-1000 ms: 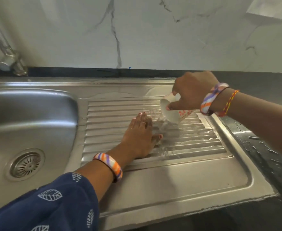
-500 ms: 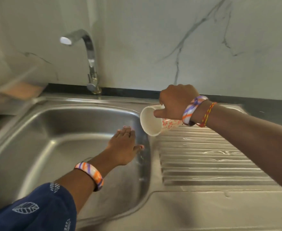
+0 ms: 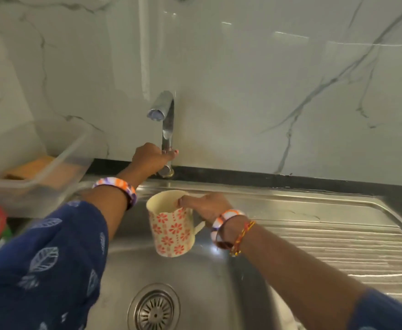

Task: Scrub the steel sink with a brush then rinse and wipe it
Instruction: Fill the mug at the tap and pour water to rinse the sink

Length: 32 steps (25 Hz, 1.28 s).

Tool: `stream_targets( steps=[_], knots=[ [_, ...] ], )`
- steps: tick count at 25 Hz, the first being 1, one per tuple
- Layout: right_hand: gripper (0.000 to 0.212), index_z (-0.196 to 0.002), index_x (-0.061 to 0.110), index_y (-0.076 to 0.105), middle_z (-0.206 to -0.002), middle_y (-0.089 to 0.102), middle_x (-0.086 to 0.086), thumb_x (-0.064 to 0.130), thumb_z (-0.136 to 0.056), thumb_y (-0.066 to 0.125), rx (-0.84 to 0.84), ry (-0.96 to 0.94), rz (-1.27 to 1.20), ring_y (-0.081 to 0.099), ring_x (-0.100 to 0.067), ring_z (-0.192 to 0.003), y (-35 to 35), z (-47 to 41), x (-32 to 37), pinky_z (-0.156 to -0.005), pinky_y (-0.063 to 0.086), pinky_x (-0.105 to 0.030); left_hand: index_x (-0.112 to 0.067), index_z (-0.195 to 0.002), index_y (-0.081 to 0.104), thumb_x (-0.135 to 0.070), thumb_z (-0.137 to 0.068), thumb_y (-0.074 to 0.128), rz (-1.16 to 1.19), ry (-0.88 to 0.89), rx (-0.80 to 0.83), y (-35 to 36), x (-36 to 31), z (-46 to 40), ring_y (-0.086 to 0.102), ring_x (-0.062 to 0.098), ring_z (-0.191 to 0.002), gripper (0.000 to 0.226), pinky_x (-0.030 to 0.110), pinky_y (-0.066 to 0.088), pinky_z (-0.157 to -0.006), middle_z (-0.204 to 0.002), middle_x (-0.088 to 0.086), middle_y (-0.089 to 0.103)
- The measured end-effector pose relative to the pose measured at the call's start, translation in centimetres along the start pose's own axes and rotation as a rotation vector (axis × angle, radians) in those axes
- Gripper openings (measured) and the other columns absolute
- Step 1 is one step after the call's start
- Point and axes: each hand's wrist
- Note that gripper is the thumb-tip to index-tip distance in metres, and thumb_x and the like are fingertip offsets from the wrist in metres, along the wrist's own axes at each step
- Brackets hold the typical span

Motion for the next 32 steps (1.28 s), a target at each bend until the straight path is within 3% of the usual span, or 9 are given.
stream_targets(
  steps=[2,4,6,8,11,13,18,32],
  knots=[
    [0.025,-0.061,0.015,0.057,-0.061,0.054,0.003,0.029,-0.076,0.071,-0.002,0.086,-0.212,0.048,-0.008,-0.055,1.7,-1.0,-0.5,-0.049,0.038,-0.02,-0.001,-0.072,0.06,-0.025,-0.09,0.061,0.129,-0.037,-0.048,0.7,0.7,-1.0,0.058,0.023,-0.07,0.029,0.025,0.044,-0.054,-0.081,0.015,0.066],
    [0.022,-0.06,0.015,0.059,-0.063,0.057,0.001,0.029,-0.073,0.071,-0.021,0.114,-0.314,0.051,-0.011,-0.06,3.1,-1.8,-1.1,-0.058,0.042,-0.023,0.008,-0.102,0.061,-0.006,-0.092,0.055,0.502,-0.202,0.024,0.5,2.4,-1.2,0.062,0.024,-0.072,0.018,0.028,0.053,-0.062,-0.095,0.017,0.067],
    [0.024,-0.059,0.013,0.063,-0.066,0.062,-0.003,0.035,-0.063,0.071,-0.036,0.092,-0.294,0.055,-0.016,-0.066,4.2,-2.5,-1.6,-0.067,0.045,-0.029,0.008,-0.111,0.058,-0.01,-0.096,0.05,0.715,-0.306,0.187,0.3,4.4,-1.1,0.066,0.023,-0.067,0.025,0.029,0.058,-0.058,-0.08,0.012,0.071],
    [0.025,-0.06,0.012,0.064,-0.067,0.062,-0.005,0.036,-0.062,0.07,-0.054,0.078,-0.272,0.053,-0.017,-0.066,4.9,-3.0,-1.8,-0.069,0.045,-0.029,-0.004,-0.098,0.064,-0.023,-0.095,0.052,0.714,-0.356,0.248,0.4,5.5,-1.1,0.065,0.021,-0.069,0.023,0.026,0.053,-0.051,-0.073,0.01,0.07],
    [0.028,-0.051,0.013,0.057,-0.059,0.056,-0.003,0.029,-0.071,0.07,-0.085,0.096,-0.316,0.047,-0.014,-0.058,5.6,-3.1,-2.2,-0.06,0.038,-0.026,-0.008,-0.079,0.062,-0.028,-0.095,0.053,0.75,-0.374,0.221,0.8,5.4,-0.8,0.058,0.02,-0.068,0.027,0.031,0.051,-0.07,-0.073,0.008,0.062],
    [0.032,-0.048,0.014,0.053,-0.056,0.053,-0.002,0.027,-0.072,0.07,-0.111,0.122,-0.348,0.044,-0.015,-0.056,6.0,-3.1,-2.5,-0.058,0.036,-0.025,-0.009,-0.079,0.06,-0.027,-0.095,0.053,0.704,-0.354,0.162,1.2,5.2,-0.7,0.054,0.018,-0.065,0.025,0.032,0.051,-0.073,-0.069,0.006,0.057],
    [0.03,-0.051,0.013,0.056,-0.06,0.055,-0.003,0.031,-0.07,0.07,-0.151,0.127,-0.36,0.046,-0.016,-0.06,6.0,-2.8,-2.6,-0.063,0.038,-0.029,-0.008,-0.075,0.056,-0.028,-0.095,0.052,0.639,-0.385,0.118,1.4,4.5,-0.5,0.048,0.016,-0.06,0.028,0.025,0.045,-0.057,-0.065,0.005,0.051],
    [0.026,-0.056,0.017,0.06,-0.064,0.058,0.003,0.036,-0.071,0.07,-0.134,0.134,-0.337,0.05,-0.01,-0.063,6.3,-2.8,-2.7,-0.068,0.042,-0.03,-0.009,-0.073,0.054,-0.028,-0.094,0.054,0.624,-0.395,0.13,1.1,4.4,-0.3,0.048,0.017,-0.062,0.029,0.027,0.047,-0.061,-0.067,0.006,0.05]
  ],
)
Point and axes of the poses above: each hand's wrist, its own z-axis away from the middle knuckle, its own y-axis out of the palm, x = y × z
